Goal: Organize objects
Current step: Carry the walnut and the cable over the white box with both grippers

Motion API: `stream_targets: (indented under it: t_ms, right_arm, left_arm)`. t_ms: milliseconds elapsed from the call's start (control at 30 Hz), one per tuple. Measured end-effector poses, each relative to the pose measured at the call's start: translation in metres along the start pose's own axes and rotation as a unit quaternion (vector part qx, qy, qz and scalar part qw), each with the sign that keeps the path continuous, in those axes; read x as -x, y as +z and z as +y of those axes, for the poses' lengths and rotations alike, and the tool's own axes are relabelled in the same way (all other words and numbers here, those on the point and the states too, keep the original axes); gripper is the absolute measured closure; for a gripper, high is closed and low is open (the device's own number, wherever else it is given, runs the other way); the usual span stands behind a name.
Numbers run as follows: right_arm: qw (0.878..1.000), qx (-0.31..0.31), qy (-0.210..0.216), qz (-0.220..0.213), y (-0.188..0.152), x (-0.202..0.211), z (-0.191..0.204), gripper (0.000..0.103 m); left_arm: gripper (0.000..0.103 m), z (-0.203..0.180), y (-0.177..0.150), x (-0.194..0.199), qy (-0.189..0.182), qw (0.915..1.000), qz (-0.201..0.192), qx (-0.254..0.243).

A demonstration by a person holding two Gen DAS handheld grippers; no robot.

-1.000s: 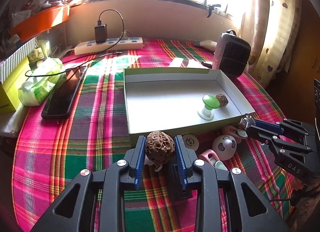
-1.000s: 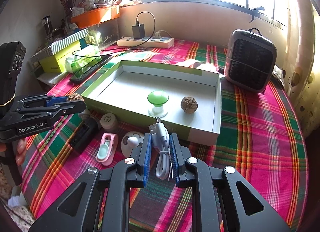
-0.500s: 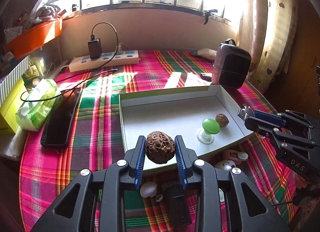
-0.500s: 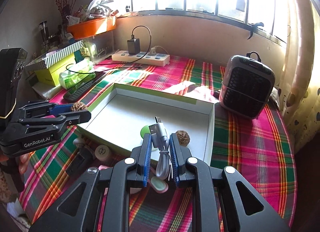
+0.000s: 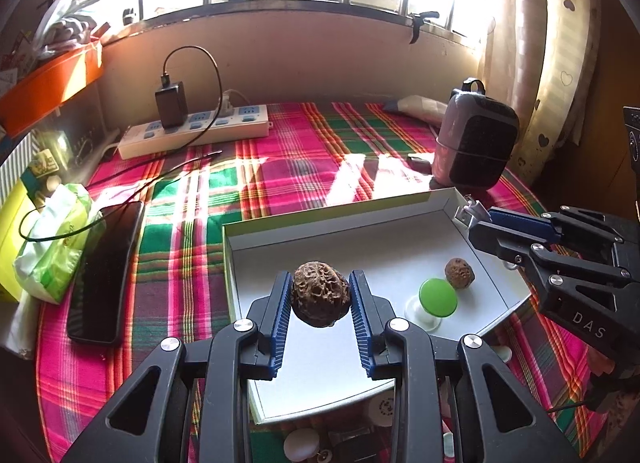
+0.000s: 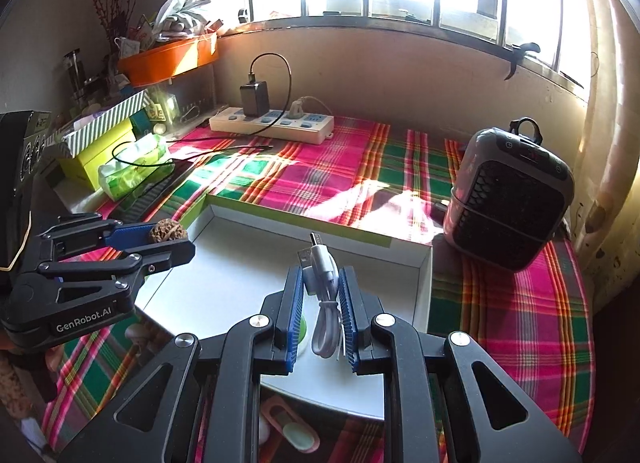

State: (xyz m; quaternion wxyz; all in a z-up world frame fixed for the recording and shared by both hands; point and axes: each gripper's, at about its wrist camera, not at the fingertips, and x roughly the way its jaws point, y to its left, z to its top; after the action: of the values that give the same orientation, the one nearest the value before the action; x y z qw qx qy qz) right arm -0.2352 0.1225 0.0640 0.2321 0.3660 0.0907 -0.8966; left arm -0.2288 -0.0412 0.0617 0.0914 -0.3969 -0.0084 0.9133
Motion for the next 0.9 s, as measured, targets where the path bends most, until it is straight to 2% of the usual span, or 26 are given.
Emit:
stream_targets:
  t_ms: [500,833,900]
  right_arm:
    - [0.998,-0.006,0.012,0.067,0.015,-0.065,-0.008,0.084]
    - [0.995,-0.022,0.012,0.094,0.017,-0.088,-0.013,0.084]
    - [0.995,-0.023,0.012,0.096,0.017,-0.09,-0.013,0.089]
  left_arm:
    - [0.076,0.006,0.018,-0.058,0.007,0.9987,0.051,-0.004]
    - [0.076,0.011,0.018,-0.081,0.014,0.9973,0.072,-0.004]
    - [0.076,0.011,0.02,-0.082,0.016,0.9972,0.073,-0.006]
